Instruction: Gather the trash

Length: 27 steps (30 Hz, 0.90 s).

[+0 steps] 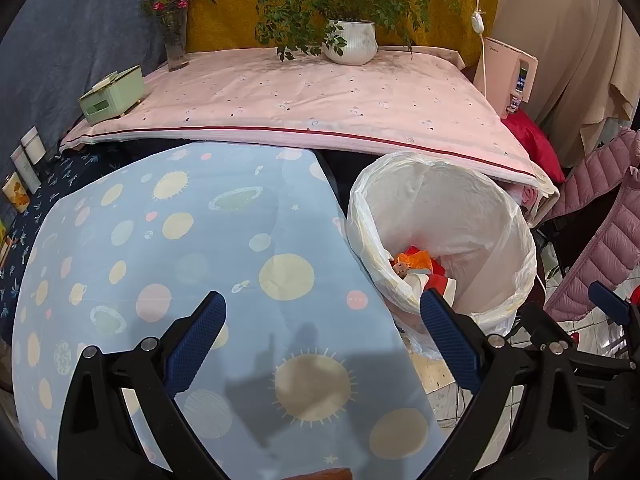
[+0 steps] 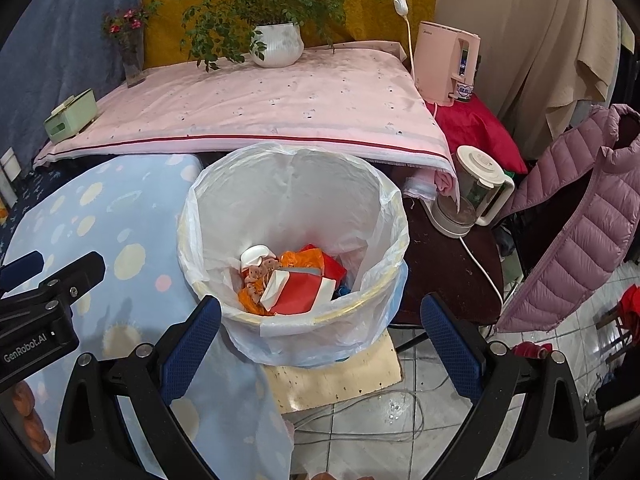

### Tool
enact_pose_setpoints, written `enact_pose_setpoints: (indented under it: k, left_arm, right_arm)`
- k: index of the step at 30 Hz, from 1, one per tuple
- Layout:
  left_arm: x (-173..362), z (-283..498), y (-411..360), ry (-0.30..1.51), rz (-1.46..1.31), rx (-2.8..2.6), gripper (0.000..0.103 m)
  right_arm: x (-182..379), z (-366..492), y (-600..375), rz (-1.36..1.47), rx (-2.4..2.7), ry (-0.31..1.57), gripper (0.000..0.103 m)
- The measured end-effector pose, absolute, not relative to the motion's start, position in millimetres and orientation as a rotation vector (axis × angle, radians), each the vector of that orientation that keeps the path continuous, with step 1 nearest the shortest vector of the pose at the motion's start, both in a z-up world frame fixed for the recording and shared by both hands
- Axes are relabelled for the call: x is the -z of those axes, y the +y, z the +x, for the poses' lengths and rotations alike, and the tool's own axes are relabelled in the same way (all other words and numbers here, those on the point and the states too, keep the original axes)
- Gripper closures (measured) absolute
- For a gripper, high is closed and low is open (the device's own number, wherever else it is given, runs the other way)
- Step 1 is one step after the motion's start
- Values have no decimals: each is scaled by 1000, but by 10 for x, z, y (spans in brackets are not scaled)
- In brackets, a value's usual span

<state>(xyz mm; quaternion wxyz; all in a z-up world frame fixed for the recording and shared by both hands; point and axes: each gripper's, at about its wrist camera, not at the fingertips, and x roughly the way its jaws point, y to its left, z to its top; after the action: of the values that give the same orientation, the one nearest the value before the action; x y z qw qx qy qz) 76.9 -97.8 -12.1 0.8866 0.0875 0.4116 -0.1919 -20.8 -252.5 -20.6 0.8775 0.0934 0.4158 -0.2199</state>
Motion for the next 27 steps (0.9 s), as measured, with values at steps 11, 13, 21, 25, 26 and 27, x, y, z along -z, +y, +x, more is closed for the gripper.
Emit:
enact_pose_setpoints:
  k: [11,13,21,25,26,27]
  left_arm:
    - [161,759,-982,877,175,389,10]
    - [172,748,-987,876,181,386,10]
    - [191,725,-998,878,193,388,10]
    - [199,720,-996,878,198,391,10]
    - [202,718,-996,879,200,391,10]
    - [206,716,-994,880,199,391,10]
  right_arm:
    - [241,-233,-2503,187,460,876,7]
    - [244,-236,-2502,187,459,877,7]
    - [266,-244,-2493,187,459,880,7]
    - [280,-252,-2488,188,458,881,7]
    - [279,-253,-2487,188,458,881,7]
    - [274,-246,-2491,189,458,880,7]
